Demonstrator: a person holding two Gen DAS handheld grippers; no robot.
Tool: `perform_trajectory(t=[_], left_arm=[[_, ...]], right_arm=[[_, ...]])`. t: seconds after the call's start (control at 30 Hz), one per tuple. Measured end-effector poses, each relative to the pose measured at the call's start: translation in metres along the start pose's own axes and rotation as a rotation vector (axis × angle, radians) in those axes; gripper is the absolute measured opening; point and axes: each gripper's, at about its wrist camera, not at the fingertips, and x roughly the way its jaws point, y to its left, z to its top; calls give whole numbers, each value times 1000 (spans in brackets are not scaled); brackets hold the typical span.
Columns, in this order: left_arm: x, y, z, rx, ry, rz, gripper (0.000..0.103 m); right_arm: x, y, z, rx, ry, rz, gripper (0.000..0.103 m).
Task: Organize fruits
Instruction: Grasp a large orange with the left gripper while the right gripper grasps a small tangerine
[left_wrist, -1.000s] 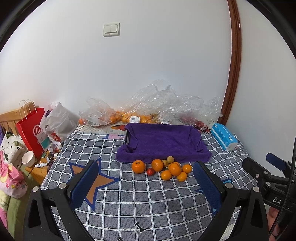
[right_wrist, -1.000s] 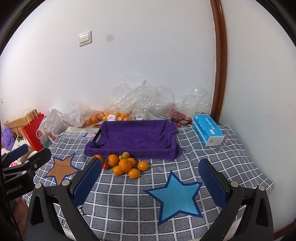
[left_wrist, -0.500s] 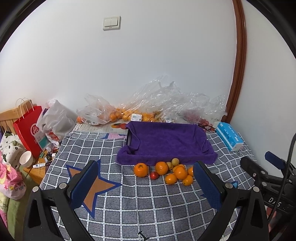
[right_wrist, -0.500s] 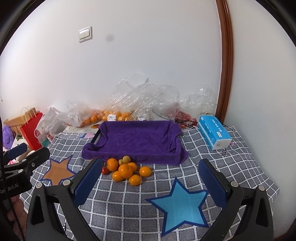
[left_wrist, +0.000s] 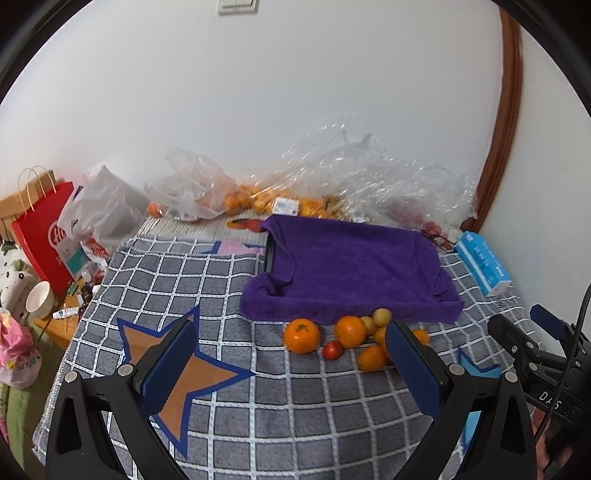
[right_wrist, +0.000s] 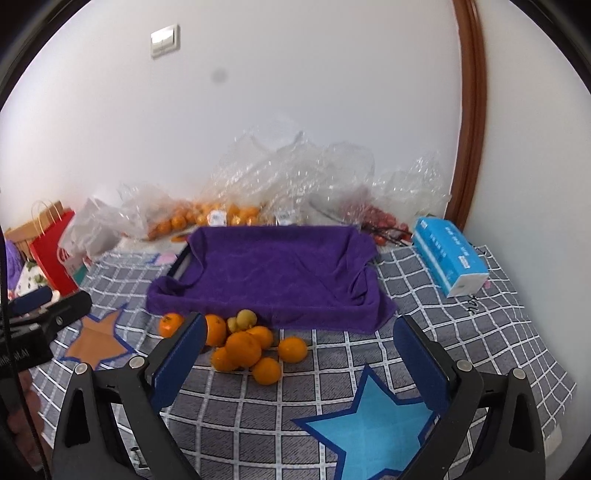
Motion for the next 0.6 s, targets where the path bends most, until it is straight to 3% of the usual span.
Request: perform_trajectory(t=[0.27,0.6], left_arm=[[44,24,0,-31,80,20,99],[78,39,-13,-54,141,19,99]], right_arm=[[44,-5,-9,32,98,33,95],[84,6,-37,10,219,118,73]])
